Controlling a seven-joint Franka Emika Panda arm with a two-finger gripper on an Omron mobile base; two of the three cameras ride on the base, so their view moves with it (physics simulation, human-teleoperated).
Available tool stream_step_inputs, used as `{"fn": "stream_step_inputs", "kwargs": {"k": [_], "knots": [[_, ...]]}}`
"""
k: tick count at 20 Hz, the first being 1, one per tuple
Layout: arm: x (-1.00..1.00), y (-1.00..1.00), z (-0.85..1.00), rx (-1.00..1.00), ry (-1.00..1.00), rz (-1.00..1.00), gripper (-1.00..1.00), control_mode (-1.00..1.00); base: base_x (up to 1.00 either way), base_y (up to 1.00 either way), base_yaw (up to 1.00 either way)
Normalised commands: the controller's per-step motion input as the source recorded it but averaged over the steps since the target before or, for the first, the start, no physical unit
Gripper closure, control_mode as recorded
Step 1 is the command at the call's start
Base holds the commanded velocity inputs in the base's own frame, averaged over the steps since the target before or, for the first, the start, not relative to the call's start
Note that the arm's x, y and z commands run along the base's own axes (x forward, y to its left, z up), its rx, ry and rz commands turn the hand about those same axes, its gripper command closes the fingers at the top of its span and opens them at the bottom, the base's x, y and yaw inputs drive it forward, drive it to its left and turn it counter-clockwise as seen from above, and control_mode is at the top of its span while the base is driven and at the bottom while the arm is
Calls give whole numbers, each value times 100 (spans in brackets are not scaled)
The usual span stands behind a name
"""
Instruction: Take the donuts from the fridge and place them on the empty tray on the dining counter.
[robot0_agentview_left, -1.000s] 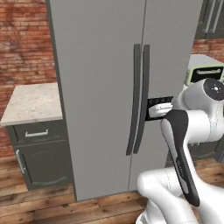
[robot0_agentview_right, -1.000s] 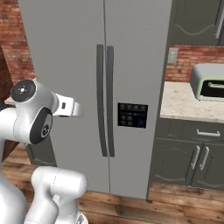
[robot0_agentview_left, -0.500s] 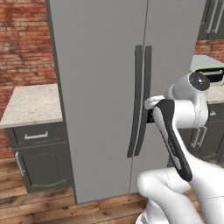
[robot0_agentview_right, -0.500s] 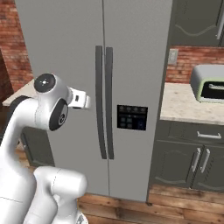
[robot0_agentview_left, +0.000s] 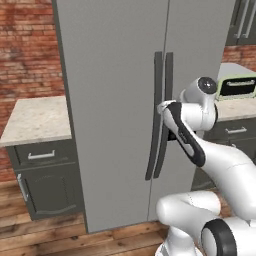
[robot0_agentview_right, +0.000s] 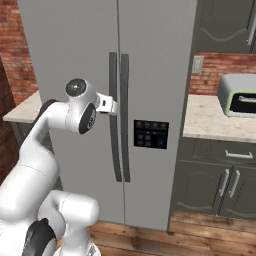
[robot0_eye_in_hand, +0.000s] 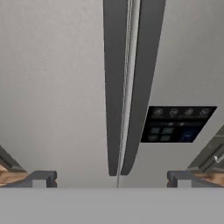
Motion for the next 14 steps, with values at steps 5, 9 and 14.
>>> {"fn": "stream_step_inputs", "kwargs": {"k": [5, 9, 14], "knots": [[64, 0, -4, 0, 0, 3, -100, -100, 0, 0, 0], [46, 0, -2, 1, 0, 7, -100, -100, 0, 0, 0], [54, 1, -11, 1, 0, 7, -100, -100, 0, 0, 0]]}}
